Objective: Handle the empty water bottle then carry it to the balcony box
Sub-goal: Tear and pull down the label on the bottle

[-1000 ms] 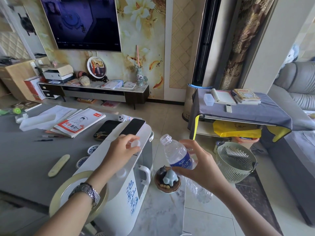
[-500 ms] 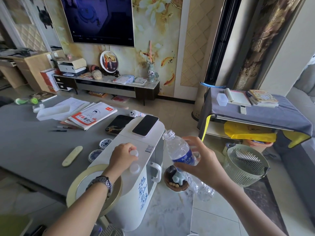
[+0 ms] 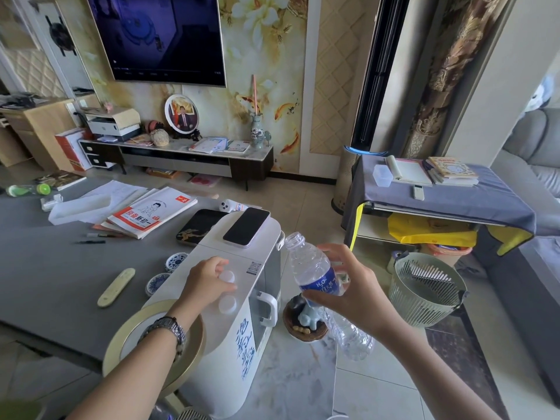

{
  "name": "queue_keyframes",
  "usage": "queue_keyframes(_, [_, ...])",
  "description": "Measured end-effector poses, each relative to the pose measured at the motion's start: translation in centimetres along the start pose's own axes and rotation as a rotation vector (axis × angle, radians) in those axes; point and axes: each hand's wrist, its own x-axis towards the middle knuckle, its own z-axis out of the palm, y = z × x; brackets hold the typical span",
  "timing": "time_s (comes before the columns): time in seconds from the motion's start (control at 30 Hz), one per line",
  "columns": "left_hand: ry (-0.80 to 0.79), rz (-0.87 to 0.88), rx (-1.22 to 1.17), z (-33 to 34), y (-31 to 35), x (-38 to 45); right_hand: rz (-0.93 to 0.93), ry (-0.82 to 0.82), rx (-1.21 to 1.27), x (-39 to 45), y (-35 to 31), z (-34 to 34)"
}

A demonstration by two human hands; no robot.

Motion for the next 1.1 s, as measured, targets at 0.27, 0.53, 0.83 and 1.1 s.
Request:
queue_keyframes(0.27, [0.141, 0.294, -0.343, -1.1, 9.8, -3.2, 0.012, 0.113, 0.270, 0.6, -1.1, -3.3])
queue_keyframes(0.53, [-0.466, 0.416, -0.488, 3.7, 14.5, -8.4, 0.028, 0.281, 0.708, 0.0, -2.3, -7.6])
queue_keyframes(0.83, [-0.566, 0.425, -0.547, 7.2, 15.2, -10.1, 0.076, 0.285, 0.738, -1.6, -0.5, -8.6])
queue_keyframes(1.1, [-0.471, 0.381, -0.657, 7.2, 14.8, -10.4, 0.195, 0.006, 0.602, -4.5, 2.1, -6.6])
